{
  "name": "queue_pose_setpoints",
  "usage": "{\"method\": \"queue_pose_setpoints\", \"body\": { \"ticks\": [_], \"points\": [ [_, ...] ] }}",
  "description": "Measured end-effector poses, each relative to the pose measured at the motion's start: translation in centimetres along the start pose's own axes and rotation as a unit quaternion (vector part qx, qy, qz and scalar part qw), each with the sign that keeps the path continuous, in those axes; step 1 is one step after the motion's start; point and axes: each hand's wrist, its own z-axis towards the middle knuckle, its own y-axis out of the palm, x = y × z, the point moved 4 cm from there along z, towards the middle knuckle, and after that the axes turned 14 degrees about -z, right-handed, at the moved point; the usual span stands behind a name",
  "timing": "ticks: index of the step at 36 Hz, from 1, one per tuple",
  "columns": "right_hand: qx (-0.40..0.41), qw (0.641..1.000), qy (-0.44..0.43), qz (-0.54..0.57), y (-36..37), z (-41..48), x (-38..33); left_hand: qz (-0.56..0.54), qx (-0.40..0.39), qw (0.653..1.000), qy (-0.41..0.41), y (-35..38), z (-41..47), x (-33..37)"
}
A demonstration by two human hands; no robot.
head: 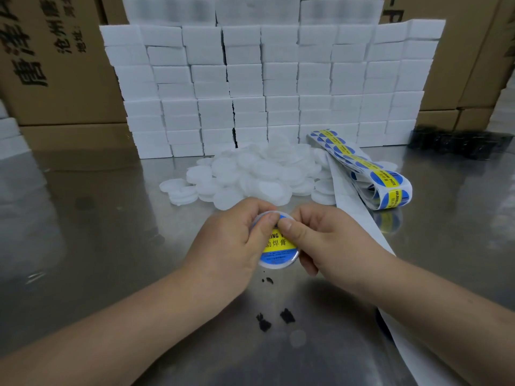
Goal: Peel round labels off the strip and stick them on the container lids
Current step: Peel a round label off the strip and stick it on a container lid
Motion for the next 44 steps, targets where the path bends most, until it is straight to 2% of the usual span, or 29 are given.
{"method": "queue_pose_setpoints", "body": {
  "ticks": [6,10,19,24,28,32,36,39,41,44],
  "points": [
    [0.003,1.0,-0.002,0.003,0.1,0.0,-0.2,-0.031,0.02,0.999,0.014,0.0,0.0,0.3],
    [0.022,1.0,0.006,0.002,-0.3,-0.1,-0.1,-0.1,0.021,0.994,-0.037,-0.4,-0.3,-0.4],
    [0.042,0.999,0.013,-0.009,-0.7,0.2,0.3,-0.006,0.004,1.0,-0.03,-0.3,0.2,-0.6],
    [0.072,0.995,0.061,0.033,-1.2,0.6,1.2,0.042,0.035,0.995,-0.086,-1.5,0.9,-2.3],
    [0.084,0.992,0.085,0.041,-1.8,0.7,1.7,0.114,-0.013,0.983,-0.14,-1.7,1.0,-3.3],
    [0.1,0.991,0.084,0.03,-2.0,0.8,1.8,0.171,-0.046,0.972,-0.156,-1.3,0.9,-3.1],
    [0.148,0.984,0.094,0.037,-3.3,0.9,1.9,0.209,0.014,0.969,-0.135,-2.2,1.0,-2.3],
    [0.196,0.975,0.107,0.01,-4.9,1.0,2.1,0.172,0.072,0.976,-0.114,-3.0,1.3,-2.4],
    [0.229,0.967,0.113,-0.028,-6.3,1.0,2.2,0.175,0.082,0.974,-0.119,-3.3,1.5,-2.8],
    [0.209,0.953,0.134,-0.176,-7.3,1.3,2.5,0.213,0.058,0.966,-0.135,-3.3,1.7,-3.6]
  ]
}}
